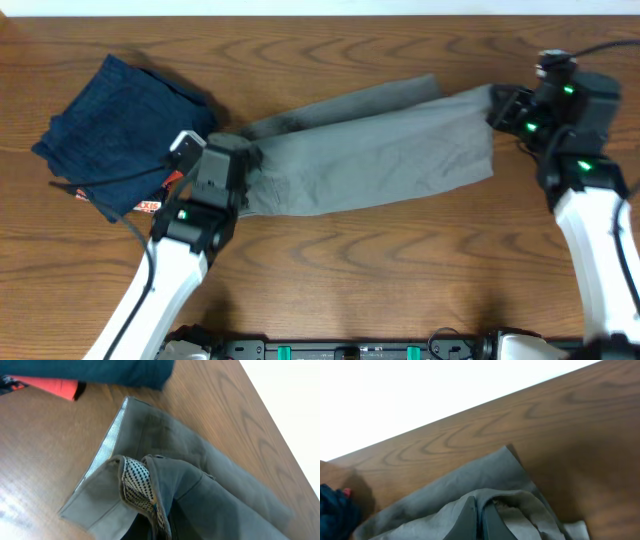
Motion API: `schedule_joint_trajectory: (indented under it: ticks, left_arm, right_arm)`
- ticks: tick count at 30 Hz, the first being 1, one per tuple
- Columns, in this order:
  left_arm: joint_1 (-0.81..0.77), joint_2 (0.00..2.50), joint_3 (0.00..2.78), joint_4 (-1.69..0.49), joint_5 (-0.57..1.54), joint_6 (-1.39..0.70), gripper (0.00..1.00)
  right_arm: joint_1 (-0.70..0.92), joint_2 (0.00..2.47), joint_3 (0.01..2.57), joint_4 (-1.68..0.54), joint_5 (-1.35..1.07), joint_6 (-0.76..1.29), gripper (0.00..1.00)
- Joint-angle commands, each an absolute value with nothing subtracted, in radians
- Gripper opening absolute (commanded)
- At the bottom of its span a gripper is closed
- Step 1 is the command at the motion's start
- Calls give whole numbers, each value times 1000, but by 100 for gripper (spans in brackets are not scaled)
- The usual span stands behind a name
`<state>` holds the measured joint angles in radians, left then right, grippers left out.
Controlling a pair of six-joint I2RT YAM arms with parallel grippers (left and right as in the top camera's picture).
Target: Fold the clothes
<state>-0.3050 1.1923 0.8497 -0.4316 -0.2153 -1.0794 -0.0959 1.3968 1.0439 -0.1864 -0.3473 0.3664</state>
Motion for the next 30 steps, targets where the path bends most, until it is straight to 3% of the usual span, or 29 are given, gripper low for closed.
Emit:
schedule_joint_trajectory:
  ticks: [1,11,12,13,15,19,22,27,30]
  left_arm:
    - [-256,1291,860,-372,-229,-1074,6]
    - [-221,1559,860,-84,-229,-1074,7]
    - [-218,1577,860,-45,-229,-1073,9]
    - [-213,1586,860,-14,-229,-1070,22]
    - [-201,1595,861,76,-220,-1044,42]
    - [-149,1561,861,284,-117,-923,48]
    - [-105,1525,861,247,-28,-916,49]
    - [-95,1518,860,-43,96,-916,48]
    - [-118,1522,857,-209,97,-916,41]
  right_arm:
    - [-56,1494,1059,-105,-285,381,1]
    - [48,1785,1059,273,-224,403,1]
    - [54,1810,1059,304,-206,415,2]
    - [57,1830,1059,332,-200,414,7]
    - [58,1856,1059,376,-198,414,26]
    - [36,1851,1059,397,-194,411,31]
    - [25,1833,1059,344,-202,411,25]
    - [39,1835,1058,126,-239,358,8]
    - [61,1851,1058,-33,-208,268,1]
